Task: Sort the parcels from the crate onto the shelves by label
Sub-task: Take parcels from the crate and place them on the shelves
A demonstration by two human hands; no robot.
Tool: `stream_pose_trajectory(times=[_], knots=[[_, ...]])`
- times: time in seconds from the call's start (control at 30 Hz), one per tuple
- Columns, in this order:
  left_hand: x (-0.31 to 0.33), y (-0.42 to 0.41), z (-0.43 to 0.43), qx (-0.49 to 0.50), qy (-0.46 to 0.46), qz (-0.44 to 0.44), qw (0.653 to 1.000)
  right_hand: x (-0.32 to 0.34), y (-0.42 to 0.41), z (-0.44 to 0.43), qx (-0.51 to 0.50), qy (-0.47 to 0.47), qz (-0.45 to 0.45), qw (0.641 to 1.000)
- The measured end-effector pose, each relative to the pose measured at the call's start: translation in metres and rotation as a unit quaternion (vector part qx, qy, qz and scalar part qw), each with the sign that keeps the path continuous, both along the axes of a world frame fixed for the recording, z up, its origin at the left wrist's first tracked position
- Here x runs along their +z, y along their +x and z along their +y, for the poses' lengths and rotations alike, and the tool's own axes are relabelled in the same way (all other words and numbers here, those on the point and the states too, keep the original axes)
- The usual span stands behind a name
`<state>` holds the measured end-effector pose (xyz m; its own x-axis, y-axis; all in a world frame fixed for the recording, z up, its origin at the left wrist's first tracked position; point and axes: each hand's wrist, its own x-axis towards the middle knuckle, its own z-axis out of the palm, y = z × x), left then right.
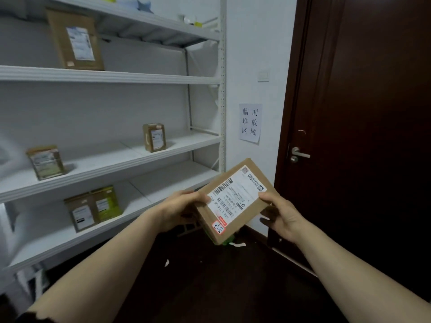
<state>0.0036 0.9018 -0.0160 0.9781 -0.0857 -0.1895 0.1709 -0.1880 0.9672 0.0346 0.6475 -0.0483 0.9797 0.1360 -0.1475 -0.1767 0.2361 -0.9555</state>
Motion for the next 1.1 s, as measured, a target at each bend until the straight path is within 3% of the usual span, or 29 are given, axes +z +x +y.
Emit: stream_pose_trajectory(times=[0.07,0.1,0.23,0.3,0.33,0.37,0.4,0.47,0.57,0.67,0.8,1.1], knots=[[0.008,-0.002,0.004,0.019,0.09,-0.016,0.996,-0.001,0.003,0.001,-0.018,-0.18,-0.053,0.982],[0.013,-0.002,0.005,0.02,0.142,-0.025,0.989,0.002,0.003,0.003,-0.018,-0.274,-0.098,0.956],[0.027,-0.004,-0.005,-0.055,0.34,-0.07,0.936,0.021,0.003,0.02,0.126,-0.51,-0.256,0.812],[0.034,-0.004,-0.015,-0.092,0.365,-0.076,0.923,0.027,0.001,0.035,0.207,-0.593,-0.276,0.727],[0.037,-0.004,-0.019,-0.102,0.362,-0.082,0.923,0.027,-0.001,0.041,0.235,-0.612,-0.27,0.705],[0.037,-0.004,-0.022,-0.11,0.359,-0.093,0.922,0.027,-0.003,0.046,0.257,-0.607,-0.259,0.706],[0.037,-0.003,-0.023,-0.112,0.354,-0.107,0.922,0.026,-0.004,0.049,0.271,-0.578,-0.243,0.73],[0.032,0.001,-0.019,-0.098,0.318,-0.119,0.935,0.023,-0.008,0.051,0.27,-0.485,-0.21,0.805],[0.017,0.004,-0.003,0.038,0.178,-0.132,0.974,0.014,-0.005,0.047,0.192,-0.331,-0.163,0.909],[-0.006,0.002,0.015,0.101,0.018,-0.075,0.992,0.008,0.003,0.044,0.132,-0.203,-0.101,0.965],[-0.032,-0.001,0.023,0.016,-0.026,0.027,0.999,0.008,0.006,0.051,0.12,-0.073,-0.054,0.989],[-0.037,0.001,0.031,-0.013,-0.061,0.023,0.998,0.005,0.006,0.065,0.151,-0.015,-0.06,0.987]])
